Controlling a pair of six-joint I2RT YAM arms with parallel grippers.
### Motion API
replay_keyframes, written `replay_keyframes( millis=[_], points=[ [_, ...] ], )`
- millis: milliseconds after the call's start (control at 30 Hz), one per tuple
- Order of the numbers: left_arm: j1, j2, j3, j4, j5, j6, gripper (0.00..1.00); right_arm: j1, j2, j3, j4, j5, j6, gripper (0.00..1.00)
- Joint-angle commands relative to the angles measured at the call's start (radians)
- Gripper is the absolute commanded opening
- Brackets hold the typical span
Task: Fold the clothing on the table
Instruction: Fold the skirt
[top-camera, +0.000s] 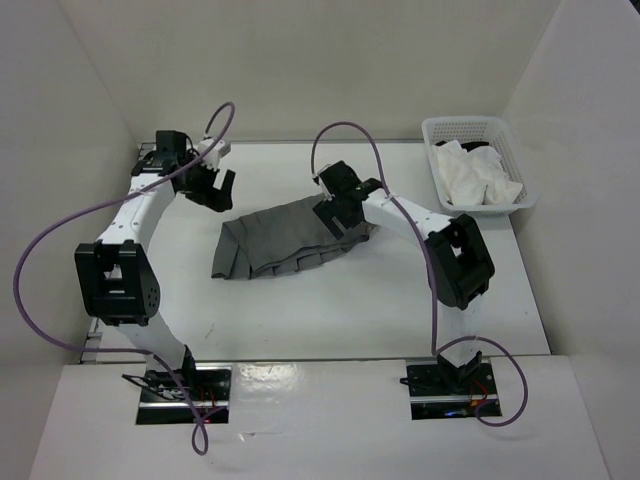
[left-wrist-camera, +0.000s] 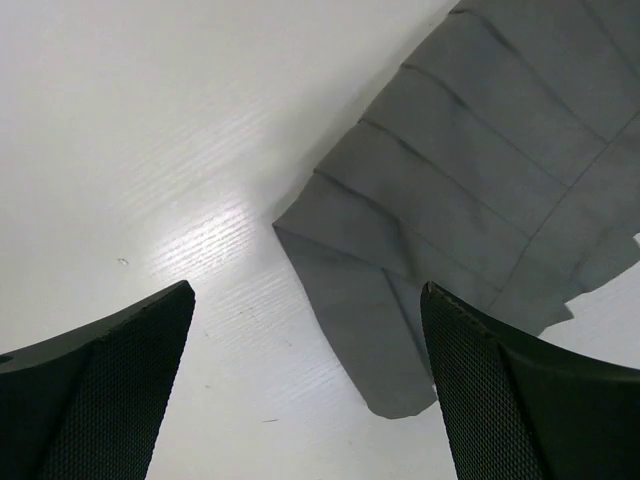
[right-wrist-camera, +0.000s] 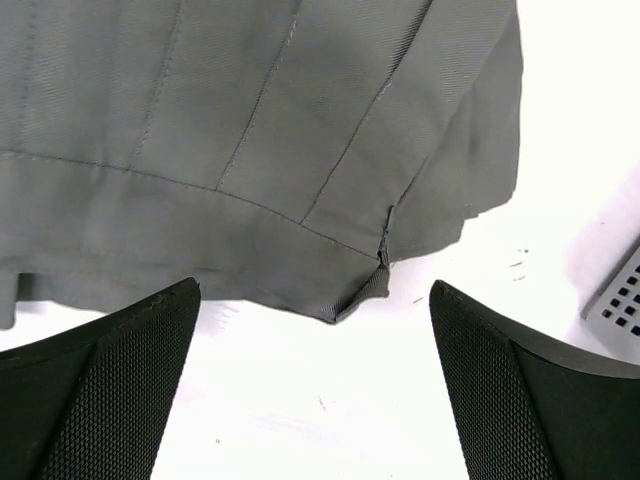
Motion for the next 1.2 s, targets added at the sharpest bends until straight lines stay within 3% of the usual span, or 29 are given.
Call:
replay_keyframes(
  millis=[0, 133, 500, 933, 1167],
  points=[
    [0.092, 0.109, -0.050, -0.048, 0.201, 0.072, 1.00, -0.005, -0.073, -0.028, -0.013, -0.016, -0.009, 1.00],
    [0.181, 0.213, -0.041, -0.103, 0.416, 0.145, 1.00, -0.005, -0.094, -0.055, -0.013, -0.025, -0.009, 1.00],
    [0.209, 0.350, -0.008, -0.111, 0.534, 0.184, 1.00, -0.005, -0.126, -0.084, -0.013, -0.025, -0.009, 1.00],
    [0.209, 0.416, 0.047, 0.018, 0.447, 0.067, 1.00, -0.005, -0.088, -0.093, 0.031, -0.044, 0.000, 1.00],
    [0.209, 0.416, 0.056, 0.027, 0.425, 0.058, 1.00, -0.005, -0.021, -0.024, 0.076, -0.235, 0.021, 1.00]
  ],
)
